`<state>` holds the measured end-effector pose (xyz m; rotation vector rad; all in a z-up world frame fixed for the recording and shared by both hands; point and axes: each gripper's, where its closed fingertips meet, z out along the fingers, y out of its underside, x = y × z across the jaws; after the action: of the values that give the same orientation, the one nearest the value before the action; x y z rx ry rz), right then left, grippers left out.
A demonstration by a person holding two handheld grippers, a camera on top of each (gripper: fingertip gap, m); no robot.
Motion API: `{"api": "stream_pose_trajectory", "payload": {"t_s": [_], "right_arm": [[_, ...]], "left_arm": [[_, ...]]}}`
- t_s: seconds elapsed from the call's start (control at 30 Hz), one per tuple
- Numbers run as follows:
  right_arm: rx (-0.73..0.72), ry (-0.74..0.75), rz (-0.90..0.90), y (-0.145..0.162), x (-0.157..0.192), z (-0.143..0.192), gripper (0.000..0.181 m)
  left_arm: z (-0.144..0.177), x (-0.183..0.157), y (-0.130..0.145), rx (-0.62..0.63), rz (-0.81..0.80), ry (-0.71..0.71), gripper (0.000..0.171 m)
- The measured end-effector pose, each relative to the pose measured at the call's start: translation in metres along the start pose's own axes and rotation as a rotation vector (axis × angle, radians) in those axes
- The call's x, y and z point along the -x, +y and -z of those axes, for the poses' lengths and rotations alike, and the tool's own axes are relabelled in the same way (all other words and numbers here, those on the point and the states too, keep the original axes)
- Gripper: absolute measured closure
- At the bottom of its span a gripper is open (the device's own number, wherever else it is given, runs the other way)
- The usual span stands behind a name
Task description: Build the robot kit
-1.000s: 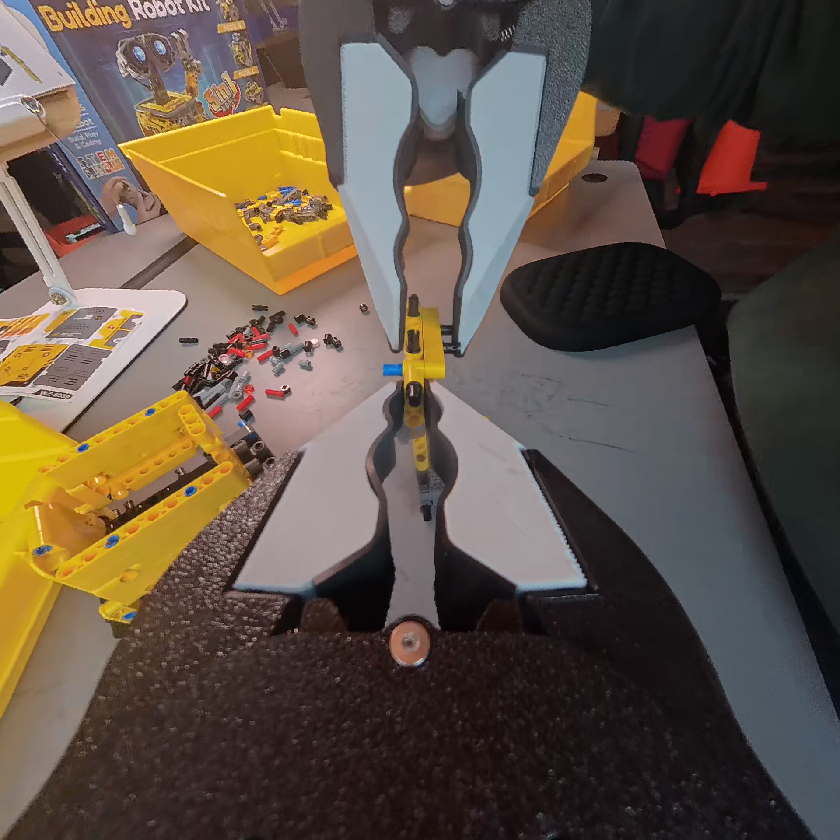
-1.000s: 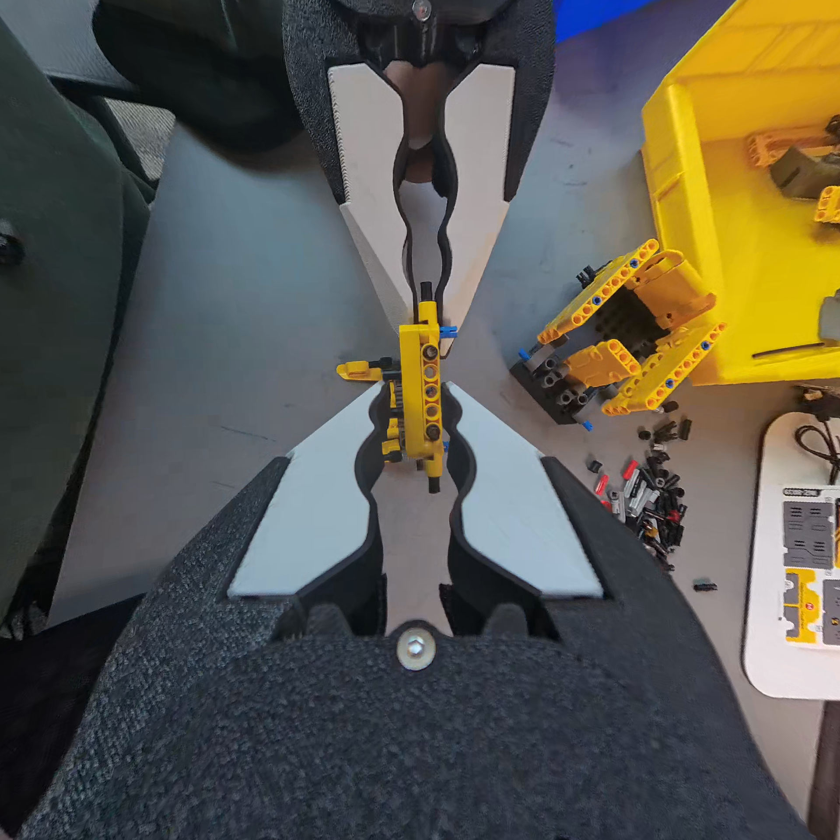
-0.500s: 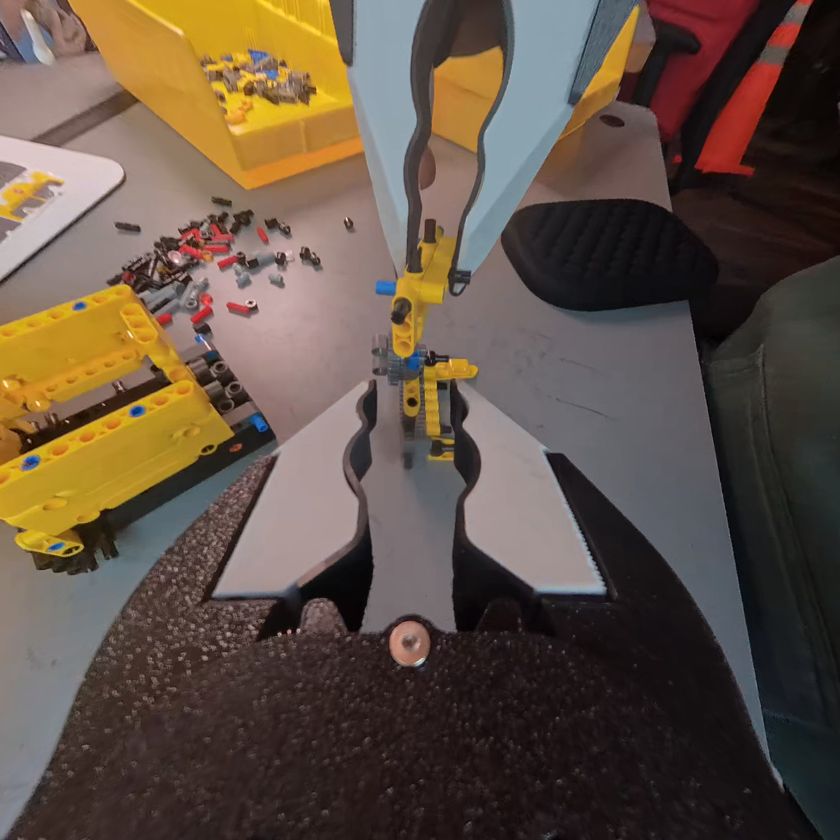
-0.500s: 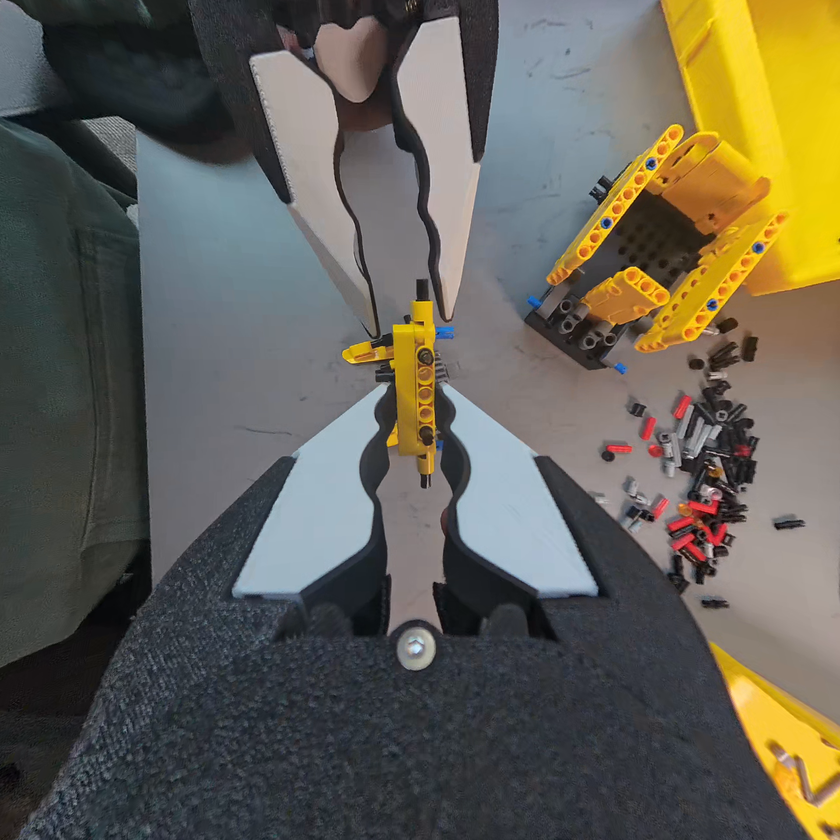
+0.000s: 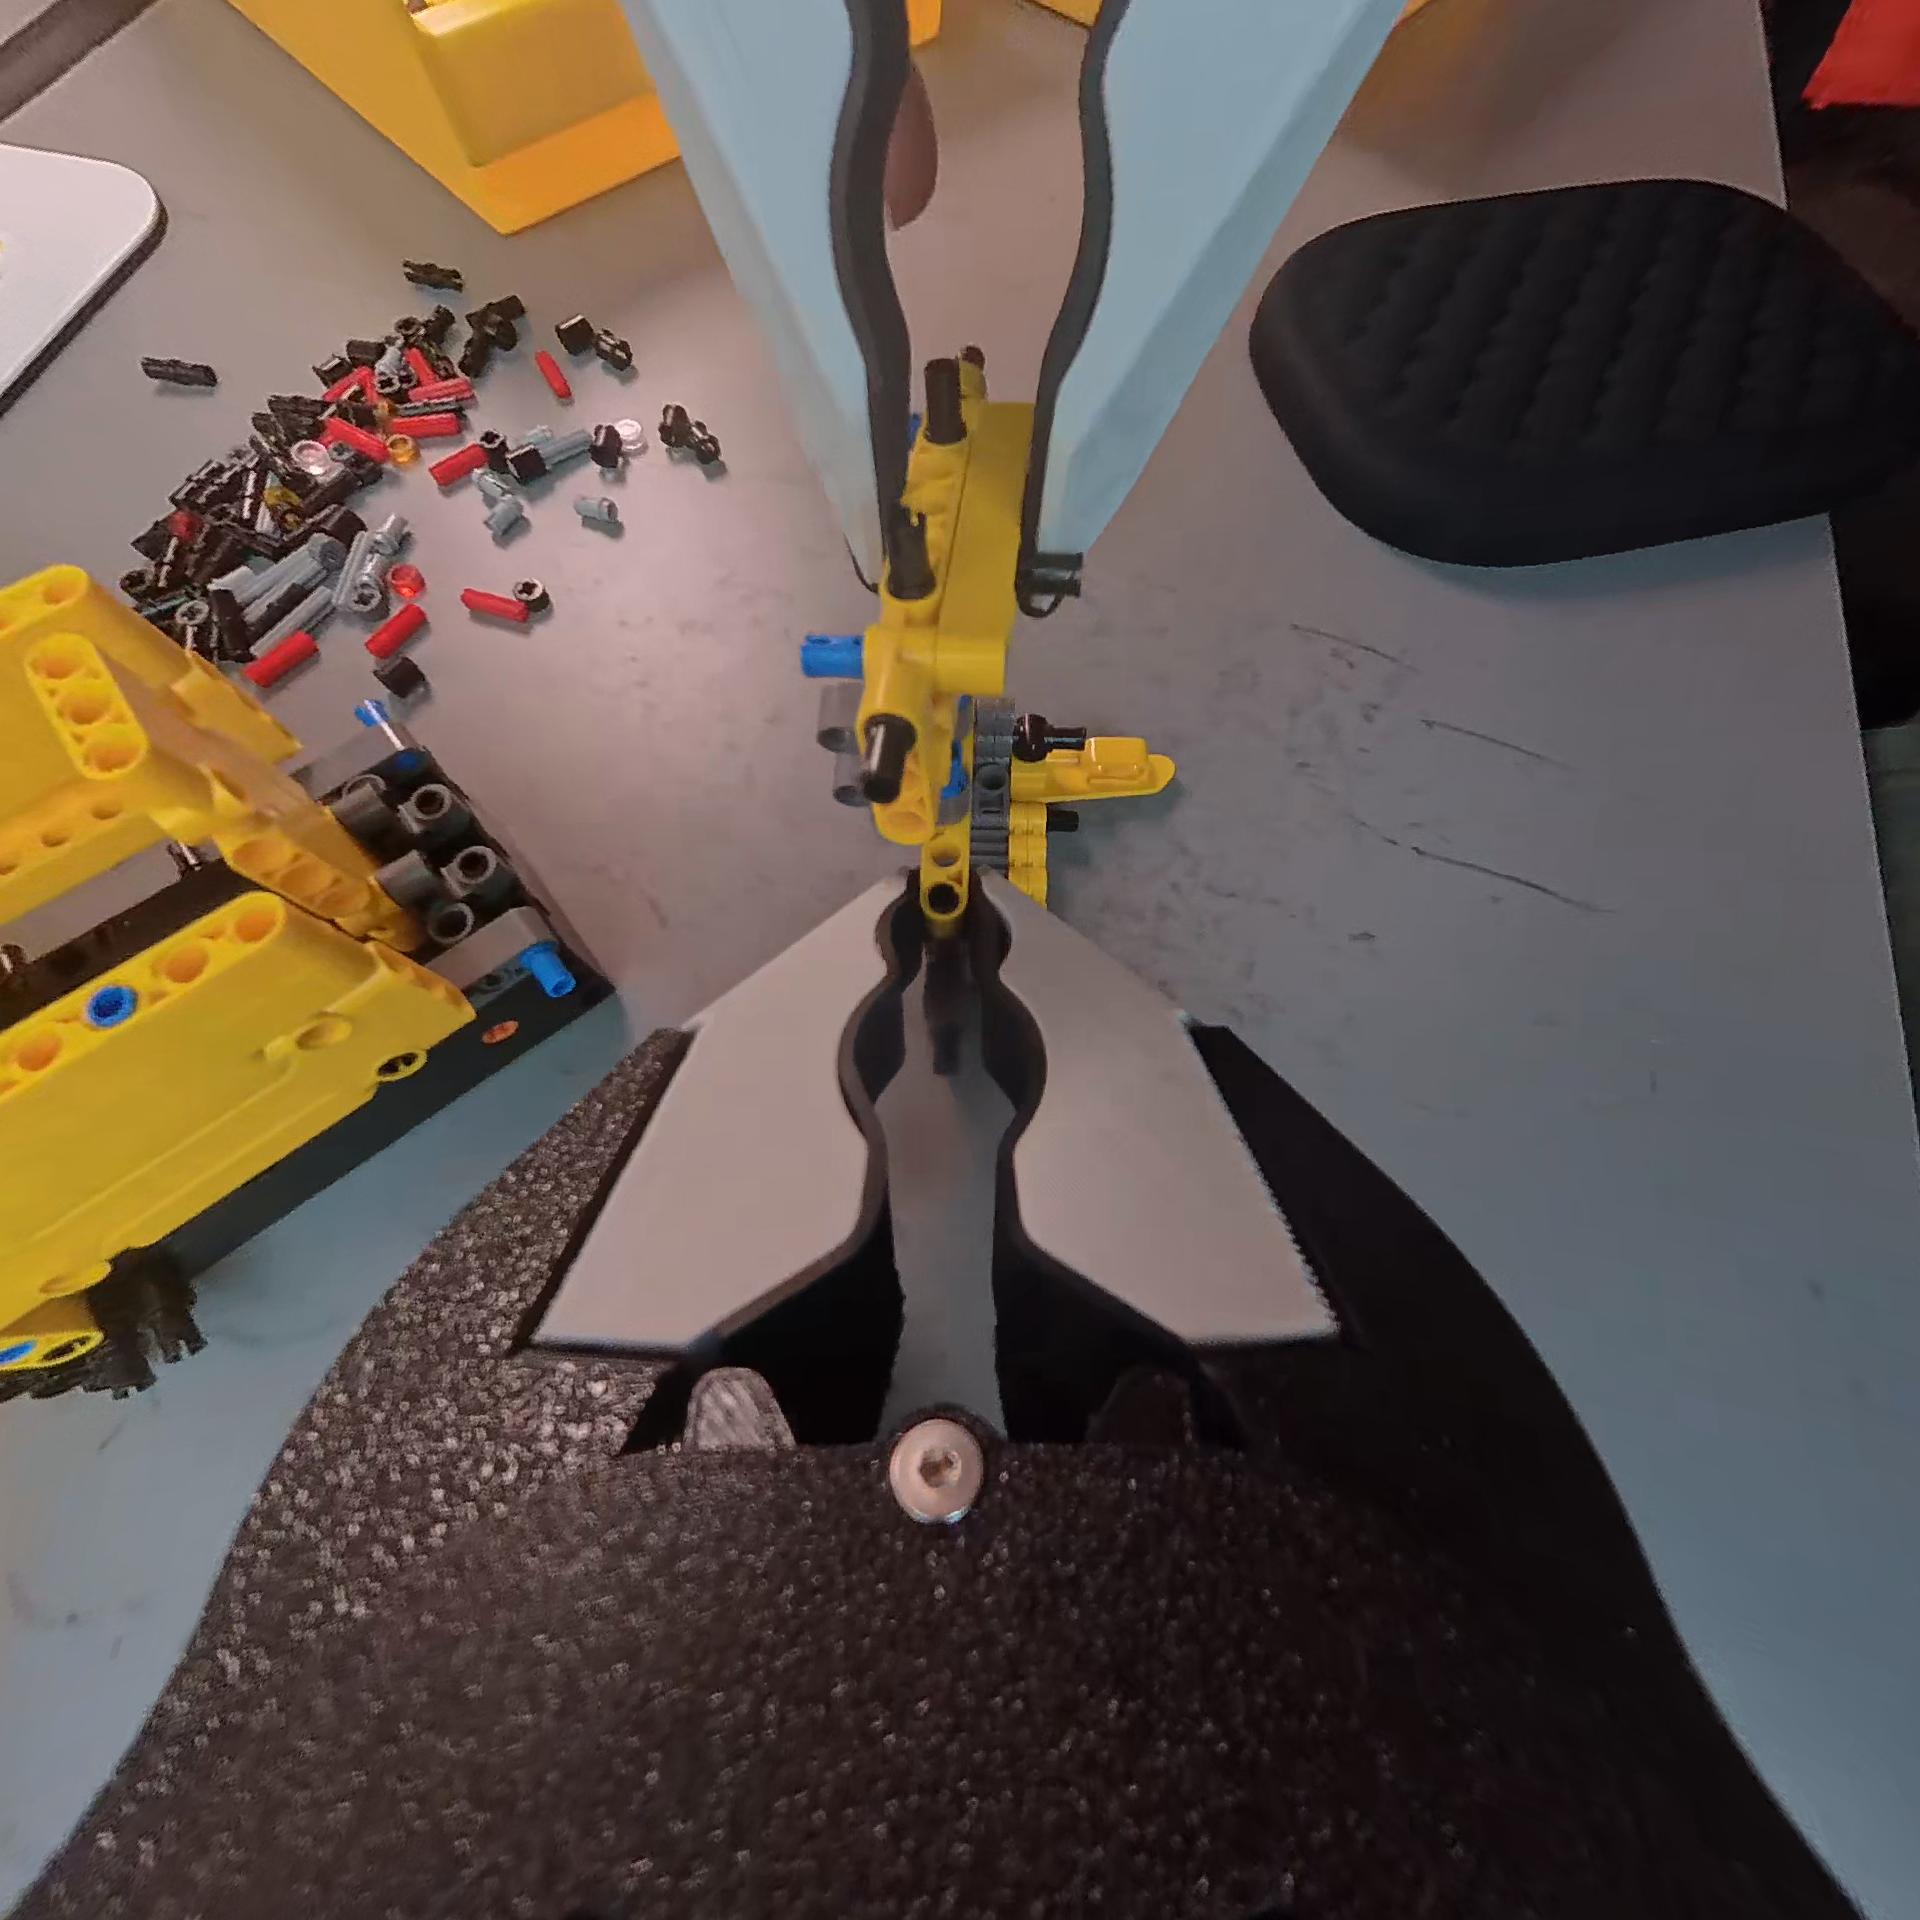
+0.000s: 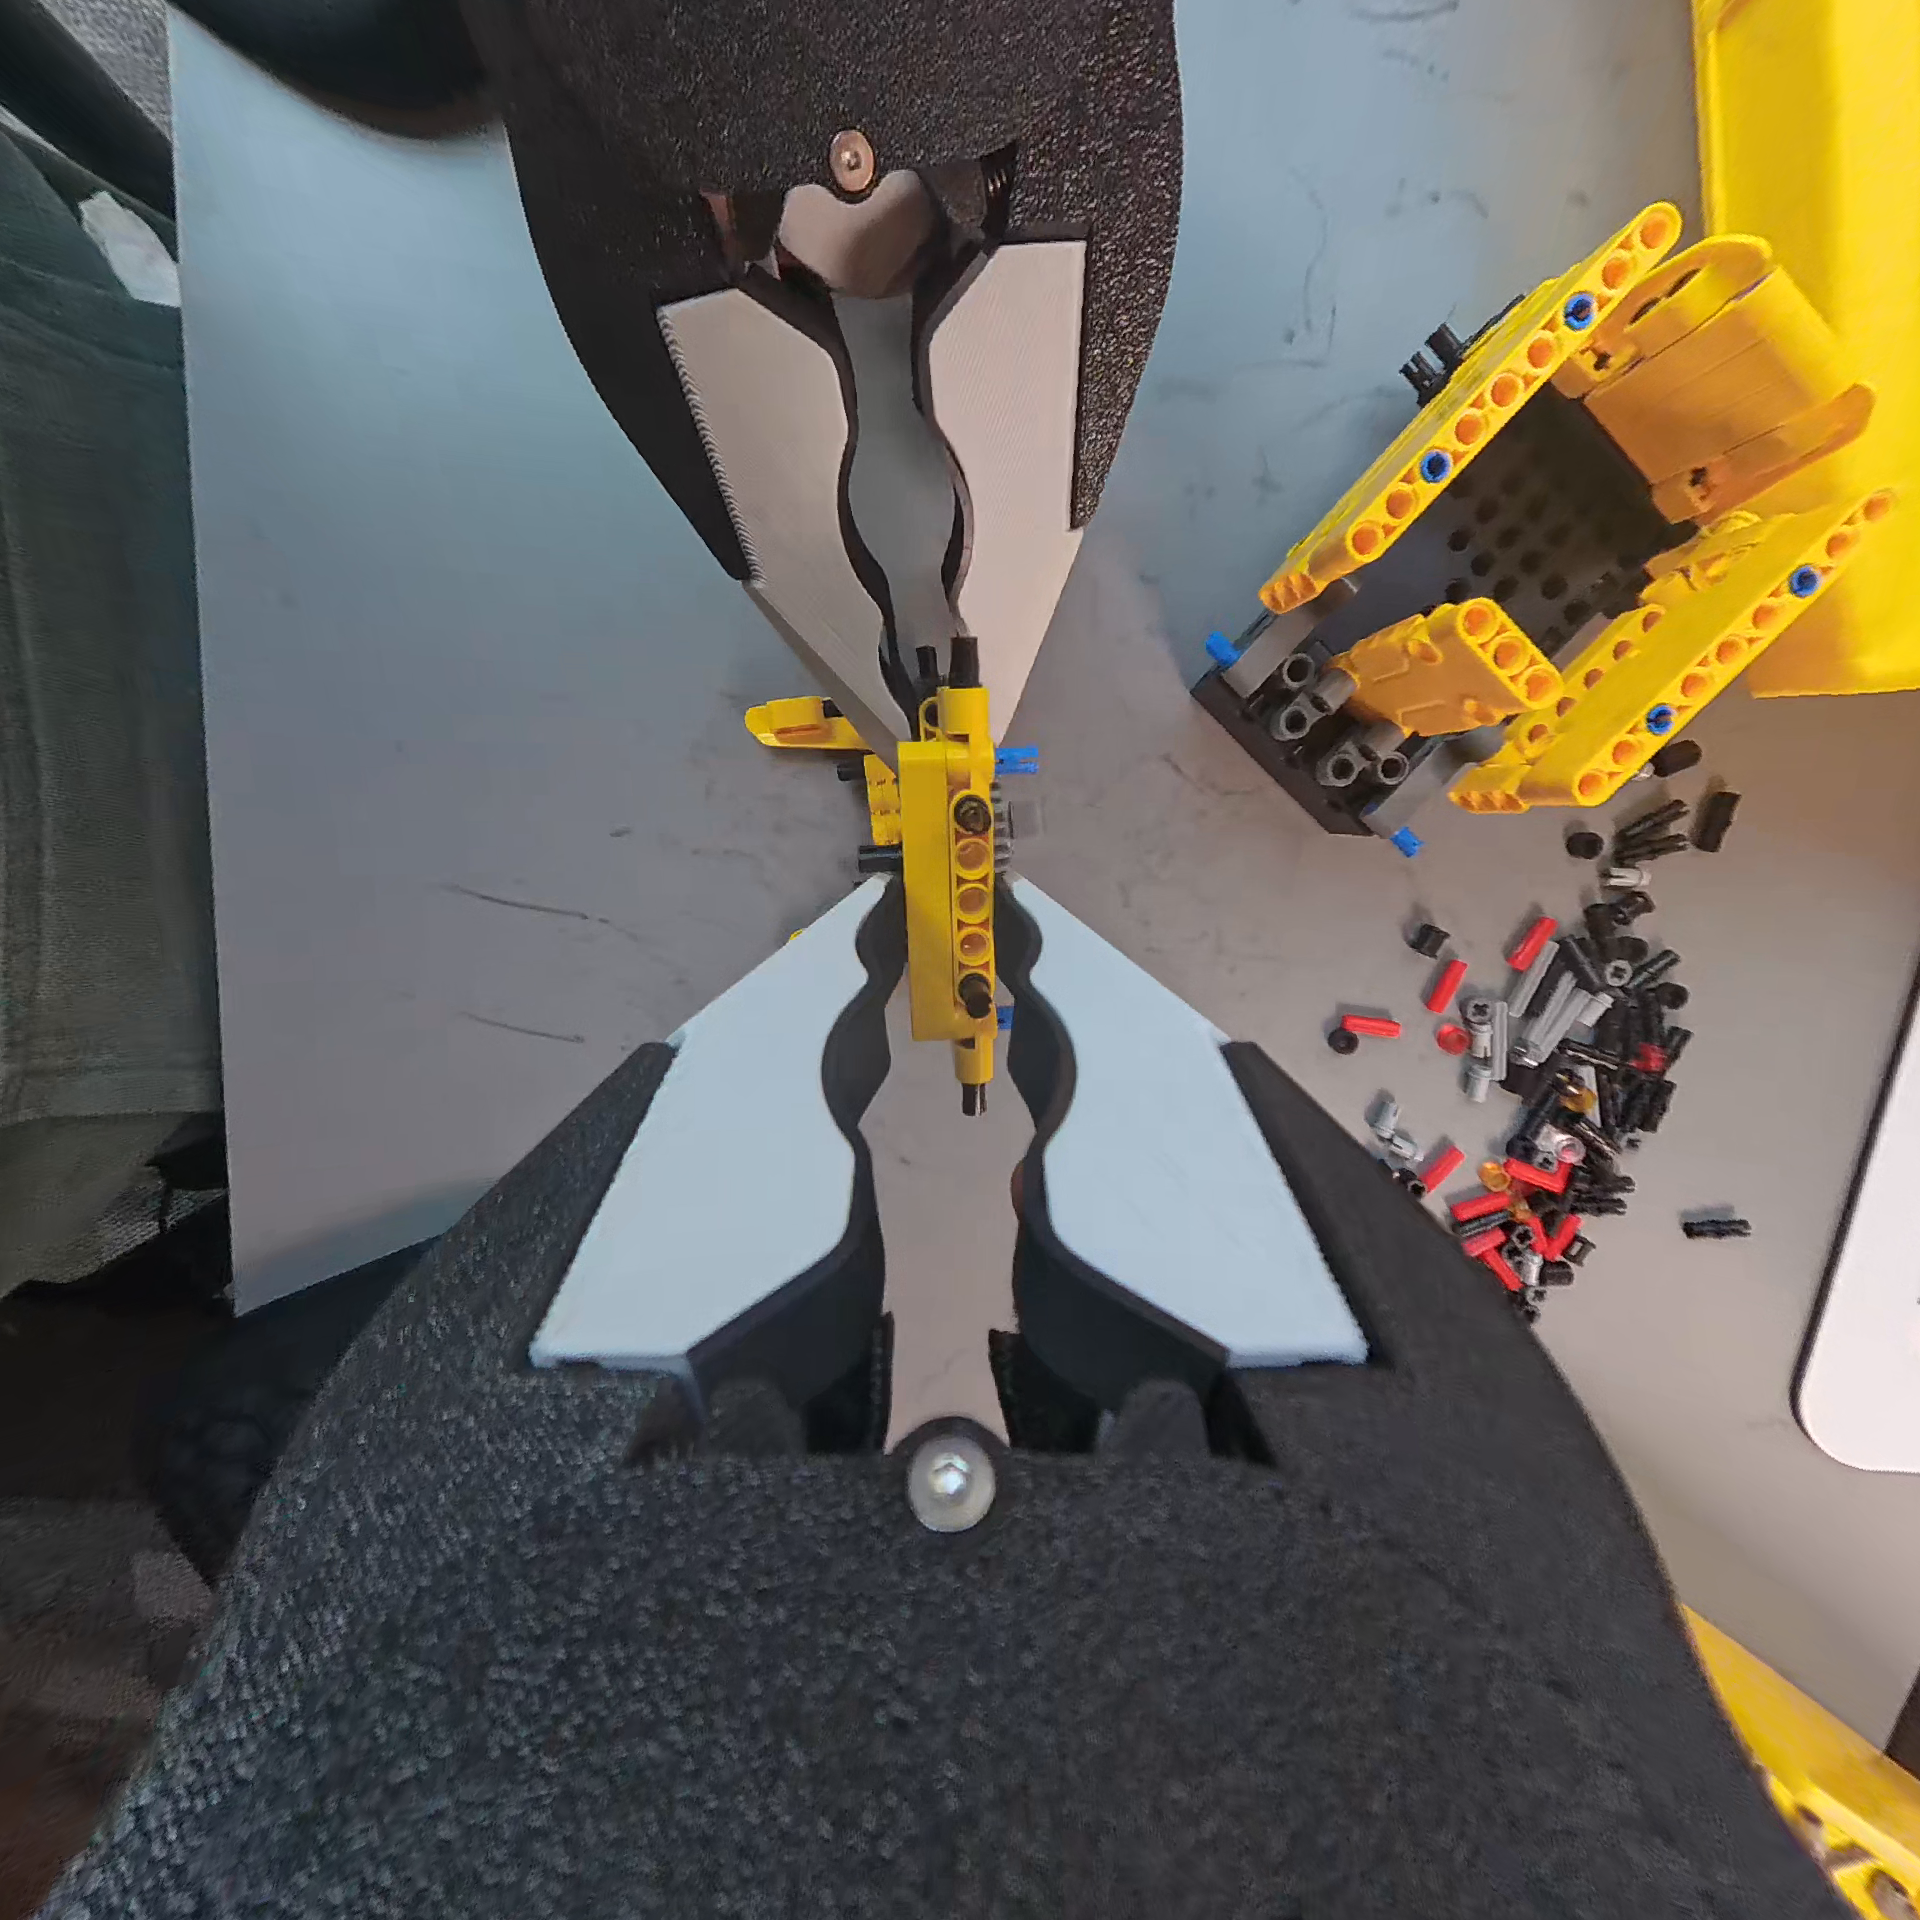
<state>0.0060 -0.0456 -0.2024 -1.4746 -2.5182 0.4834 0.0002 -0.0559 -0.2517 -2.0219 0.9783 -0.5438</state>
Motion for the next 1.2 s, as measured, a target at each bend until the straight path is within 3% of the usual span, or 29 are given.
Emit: {"api": "stream_pose_trajectory", "payload": {"t_s": [0.23, 0.8, 1.2], "right_arm": [[0.006, -0.044, 0.044, -0.015, 0.007, -0.001, 0.166], [0.077, -0.061, 0.096, -0.015, 0.000, -0.006, 0.165], [0.051, -0.165, -0.021, -0.013, -0.002, -0.006, 0.166]], "left_arm": [[0.003, 0.003, 0.002, 0.000, -0.016, 0.022, 0.165], [0.003, 0.004, 0.002, 0.003, -0.021, 0.097, 0.165], [0.004, 0.001, 0.003, 0.006, 0.044, 0.180, 0.165]]}}
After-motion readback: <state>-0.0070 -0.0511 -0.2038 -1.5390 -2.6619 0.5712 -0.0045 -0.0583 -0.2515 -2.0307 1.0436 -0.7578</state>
